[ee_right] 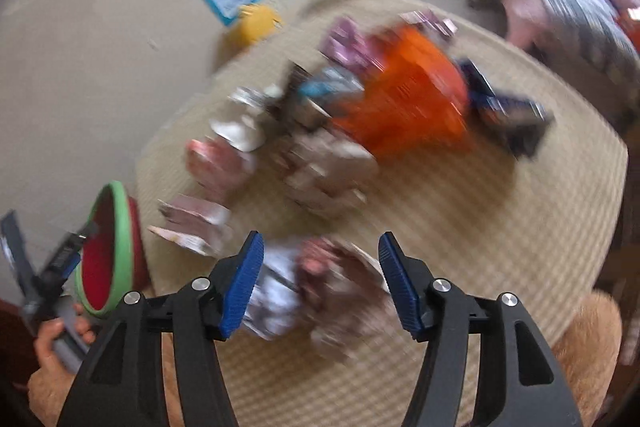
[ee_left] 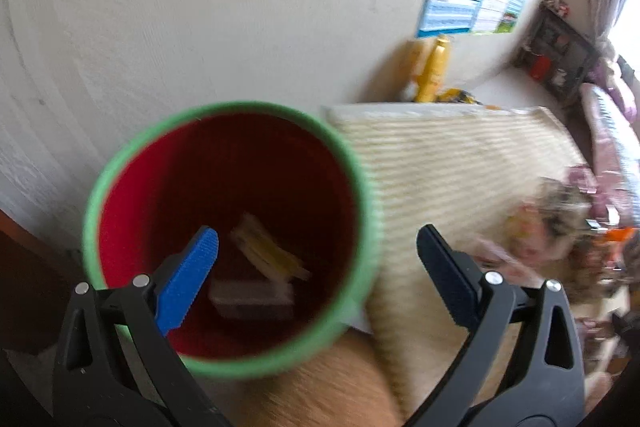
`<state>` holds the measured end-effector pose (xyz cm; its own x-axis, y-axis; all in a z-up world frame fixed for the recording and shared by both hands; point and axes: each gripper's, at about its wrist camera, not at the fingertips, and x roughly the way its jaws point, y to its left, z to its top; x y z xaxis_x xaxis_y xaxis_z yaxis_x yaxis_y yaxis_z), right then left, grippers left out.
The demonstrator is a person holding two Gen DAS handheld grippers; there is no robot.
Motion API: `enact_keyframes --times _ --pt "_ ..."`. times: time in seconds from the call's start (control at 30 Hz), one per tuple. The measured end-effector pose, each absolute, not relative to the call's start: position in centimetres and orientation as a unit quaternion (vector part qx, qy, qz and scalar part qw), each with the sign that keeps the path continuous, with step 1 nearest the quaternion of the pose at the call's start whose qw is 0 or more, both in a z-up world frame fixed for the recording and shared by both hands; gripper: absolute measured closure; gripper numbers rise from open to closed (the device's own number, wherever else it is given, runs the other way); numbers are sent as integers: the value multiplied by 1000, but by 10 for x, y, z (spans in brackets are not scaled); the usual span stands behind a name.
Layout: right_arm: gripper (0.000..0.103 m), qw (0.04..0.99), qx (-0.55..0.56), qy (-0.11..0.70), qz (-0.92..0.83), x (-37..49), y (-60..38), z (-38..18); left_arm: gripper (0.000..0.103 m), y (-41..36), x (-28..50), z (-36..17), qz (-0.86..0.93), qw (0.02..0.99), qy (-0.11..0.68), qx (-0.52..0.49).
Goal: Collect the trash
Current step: 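Grasp the pink snack wrappers with the left gripper while the right grasps crumpled paper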
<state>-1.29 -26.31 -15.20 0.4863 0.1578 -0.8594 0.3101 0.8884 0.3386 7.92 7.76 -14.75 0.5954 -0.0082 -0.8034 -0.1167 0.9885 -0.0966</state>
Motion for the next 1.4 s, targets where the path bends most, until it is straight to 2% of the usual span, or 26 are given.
enact_keyframes --times 0.13,0.3,0.47,0.57,0.7,0.9,1.1,1.27,1.33,1.37,1.4 --pt "45 818 253 515 -42 -16 -270 -171 5 32 65 -133 -39 884 461 -66" --pt "44 807 254 530 -45 -24 -273 -190 6 -22 45 -120 -123 882 455 -5" --pt "61 807 265 526 -40 -32 -286 -198 6 -43 37 -127 -139 875 462 33" --pt "64 817 268 509 -41 -38 -292 -195 11 -38 49 -148 -119 855 504 0" --pt "64 834 257 486 -46 -43 -297 -188 15 -28 68 -169 -70 832 548 -58" --pt "64 848 243 470 -35 -45 -293 -185 15 -34 91 -179 -3 835 541 -98" --pt "63 853 238 463 -21 -40 -286 -186 15 -50 107 -200 26 813 570 -116" --pt "63 853 245 461 -18 -44 -289 -188 15 -66 104 -215 26 808 584 -79" --pt "63 852 247 461 -17 -45 -290 -188 29 -67 103 -216 19 808 584 -73" --pt "63 852 248 461 -16 -45 -291 -189 40 -67 102 -216 17 807 586 -69" --pt "63 851 249 462 -15 -44 -291 -189 58 -68 102 -215 11 807 587 -58"
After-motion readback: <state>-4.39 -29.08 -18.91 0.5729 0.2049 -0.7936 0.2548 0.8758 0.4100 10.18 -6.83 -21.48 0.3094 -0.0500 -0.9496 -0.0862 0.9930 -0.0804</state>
